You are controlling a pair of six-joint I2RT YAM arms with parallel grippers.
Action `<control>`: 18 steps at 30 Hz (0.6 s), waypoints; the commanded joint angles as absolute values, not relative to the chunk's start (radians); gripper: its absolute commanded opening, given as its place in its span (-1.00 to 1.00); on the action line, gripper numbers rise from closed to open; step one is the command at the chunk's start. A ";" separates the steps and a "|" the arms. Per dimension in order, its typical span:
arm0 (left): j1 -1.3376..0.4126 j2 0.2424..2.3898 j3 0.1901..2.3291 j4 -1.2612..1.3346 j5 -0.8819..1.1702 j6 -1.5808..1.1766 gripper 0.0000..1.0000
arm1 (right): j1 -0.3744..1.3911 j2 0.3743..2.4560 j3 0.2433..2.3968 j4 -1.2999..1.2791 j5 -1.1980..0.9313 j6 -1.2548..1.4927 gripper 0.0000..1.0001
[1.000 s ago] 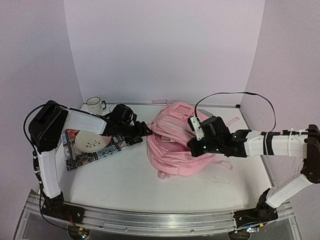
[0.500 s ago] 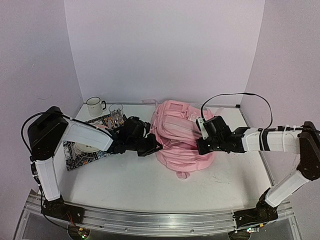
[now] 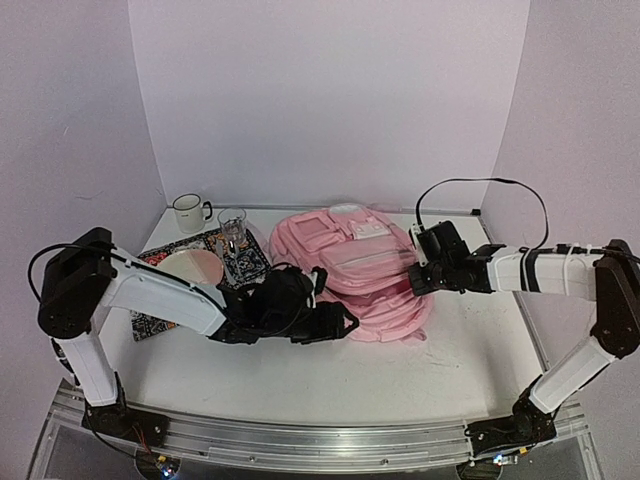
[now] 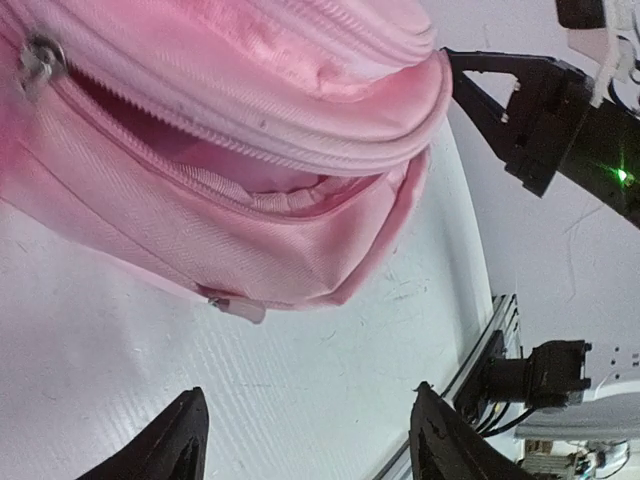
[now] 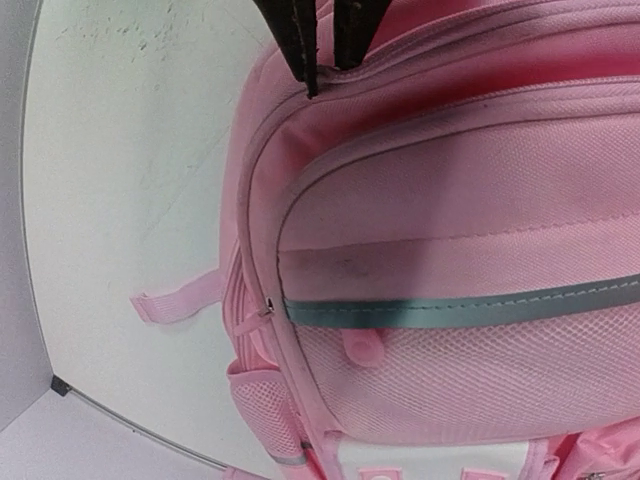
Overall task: Pack the student bag
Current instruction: Adjust the student bag at the center of the board, then hold the student bag at the center of the board.
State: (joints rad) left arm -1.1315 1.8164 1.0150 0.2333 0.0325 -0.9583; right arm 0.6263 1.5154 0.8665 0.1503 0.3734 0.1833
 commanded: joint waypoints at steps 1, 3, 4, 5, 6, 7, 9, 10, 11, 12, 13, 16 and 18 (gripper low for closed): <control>-1.086 1.657 0.945 0.238 -0.020 -0.930 0.55 | 0.623 1.429 0.882 0.141 0.316 0.159 -0.65; -1.056 1.605 0.899 0.236 -0.019 -0.936 0.69 | 0.633 1.394 0.880 0.119 0.293 0.163 -0.52; -1.033 1.585 0.880 0.236 -0.016 -0.938 0.77 | 0.640 1.374 0.881 0.107 0.290 0.164 -0.48; -1.011 1.565 0.861 0.235 -0.009 -0.943 0.84 | 0.651 1.358 0.885 0.093 0.289 0.166 -0.44; -0.993 1.550 0.847 0.233 -0.004 -0.948 0.90 | 0.662 1.343 0.890 0.079 0.290 0.170 -0.42; -0.960 1.540 0.834 0.233 0.018 -0.959 0.93 | 0.676 1.331 0.898 0.061 0.296 0.178 -0.39; -0.909 1.531 0.826 0.233 0.048 -0.968 0.97 | 0.721 1.312 0.917 0.038 0.314 0.194 -0.33; -0.889 1.534 0.830 0.233 0.058 -0.969 0.98 | 0.744 1.307 0.929 0.026 0.331 0.205 -0.27; -0.872 1.542 0.838 0.234 0.066 -0.968 0.98 | 0.763 1.306 0.939 0.015 0.343 0.216 -0.21; -0.852 1.550 0.850 0.234 0.076 -0.967 0.98 | 0.782 1.306 0.951 0.006 0.352 0.226 -0.17; -0.834 1.565 0.863 0.233 0.093 -0.967 0.98 | 0.806 1.309 0.964 0.002 0.349 0.241 -0.14; -0.778 1.624 0.904 0.235 0.140 -0.981 0.95 | 0.880 1.352 1.009 0.008 0.309 0.295 -0.08; -0.749 1.667 0.936 0.236 0.168 -0.986 0.93 | 0.925 1.390 1.041 0.015 0.295 0.326 -0.07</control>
State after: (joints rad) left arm -0.7957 1.5968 0.8568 0.2178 0.0889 -0.9724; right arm 0.8517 1.3314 0.9583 0.0367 0.3159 0.2445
